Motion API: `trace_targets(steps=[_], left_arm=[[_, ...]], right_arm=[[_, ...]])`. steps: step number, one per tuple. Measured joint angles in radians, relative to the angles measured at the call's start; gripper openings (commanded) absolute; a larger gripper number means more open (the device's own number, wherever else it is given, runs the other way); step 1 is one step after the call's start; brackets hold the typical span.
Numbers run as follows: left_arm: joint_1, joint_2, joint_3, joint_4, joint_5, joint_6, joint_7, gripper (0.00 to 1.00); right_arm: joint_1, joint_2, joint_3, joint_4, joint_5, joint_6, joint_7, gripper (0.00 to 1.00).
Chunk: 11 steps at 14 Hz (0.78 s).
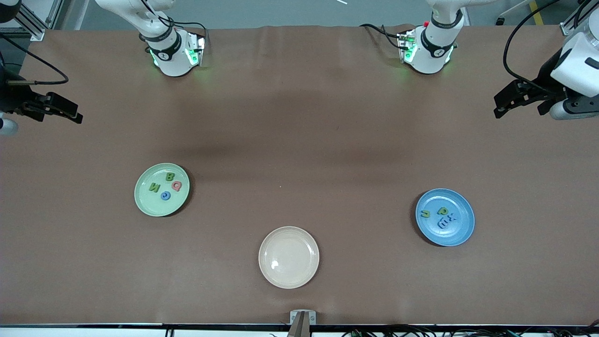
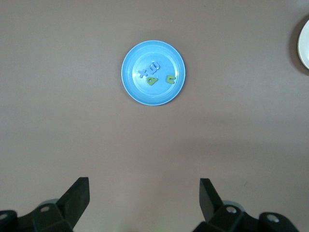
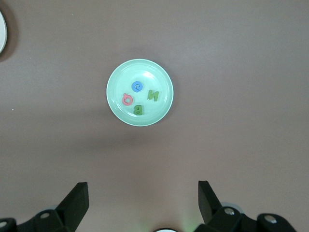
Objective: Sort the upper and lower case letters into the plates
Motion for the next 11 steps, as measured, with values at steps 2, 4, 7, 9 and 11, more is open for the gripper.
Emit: trace_targets(steps=[2,4,7,9,11], left_arm=[[0.0,0.003,0.0,0.0,0.0,0.002,0.0,1.0],[0.001,0.007,0.001,0.0,0.0,0.002,0.0,1.0],[0.0,0.008,0.001,0.0,0.0,0.002,0.01,1.0],[0.0,0.008,0.001,0.0,0.0,0.002,0.017,1.0],[0.001,0.007,0.001,0.0,0.0,0.002,0.053,1.0]], right_arm=[[0.0,-0.023,0.0,-0.001,0.0,0.001,0.0,1.0],[0.0,-0.043,-0.001,-0.004,-0.001,0.001,0.0,1.0],[0.0,-0.048,-0.001,-0.01,-0.003,0.005,0.0,1.0],[0.0,-0.048,-0.001,-0.019,-0.01,0.01,-0.011,1.0],[0.0,-0.048,-0.001,-0.023,-0.012,0.012,-0.043,1.0]])
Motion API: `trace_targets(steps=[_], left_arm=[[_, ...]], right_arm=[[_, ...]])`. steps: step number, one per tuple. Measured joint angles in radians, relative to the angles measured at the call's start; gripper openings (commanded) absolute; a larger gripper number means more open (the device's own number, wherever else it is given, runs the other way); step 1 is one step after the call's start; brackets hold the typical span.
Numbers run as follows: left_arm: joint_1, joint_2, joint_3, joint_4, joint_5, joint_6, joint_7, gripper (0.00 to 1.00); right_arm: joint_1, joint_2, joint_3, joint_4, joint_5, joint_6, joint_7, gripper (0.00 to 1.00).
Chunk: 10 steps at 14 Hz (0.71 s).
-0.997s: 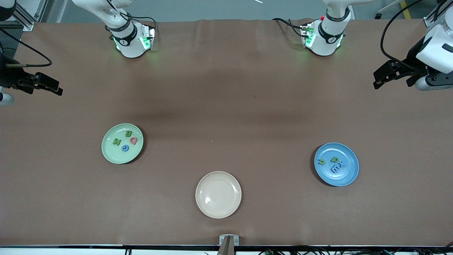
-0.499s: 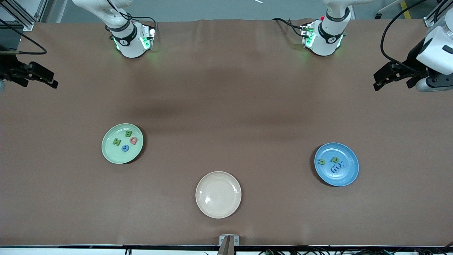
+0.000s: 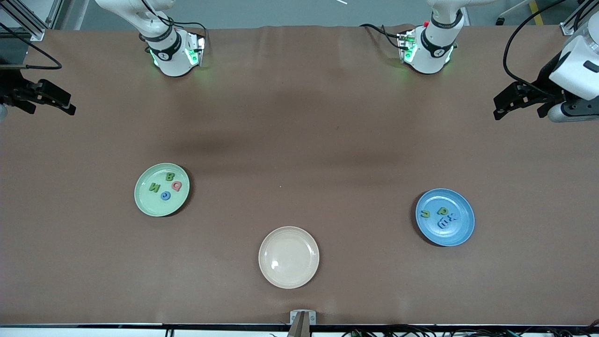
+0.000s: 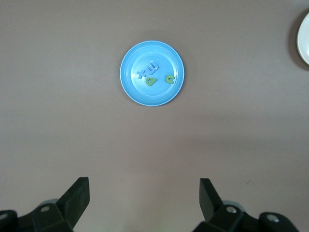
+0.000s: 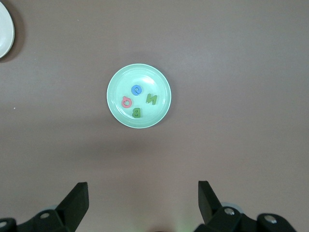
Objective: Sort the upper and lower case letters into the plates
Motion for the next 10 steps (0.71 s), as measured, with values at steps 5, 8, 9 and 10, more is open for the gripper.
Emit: trace_targets(steps=[5,8,9,10], left_arm=[[0.001,-0.001,0.001,0.0,0.0,-0.002,0.012,1.0],[0.002,-0.001,0.003,0.0,0.0,-0.002,0.012,1.0],[0.002,-0.001,0.003,0.0,0.0,-0.002,0.012,1.0],[0.002,-0.001,0.003,0.0,0.0,-0.002,0.012,1.0]], right_arm=[[0.0,0.0,0.0,-0.003,0.0,0.0,-0.012,1.0],[0.0,0.0,0.0,-0.007,0.0,0.0,-0.013,1.0],[0.0,0.0,0.0,-0.007,0.0,0.0,-0.013,1.0],[0.0,0.0,0.0,-0.007,-0.001,0.0,-0.013,1.0]])
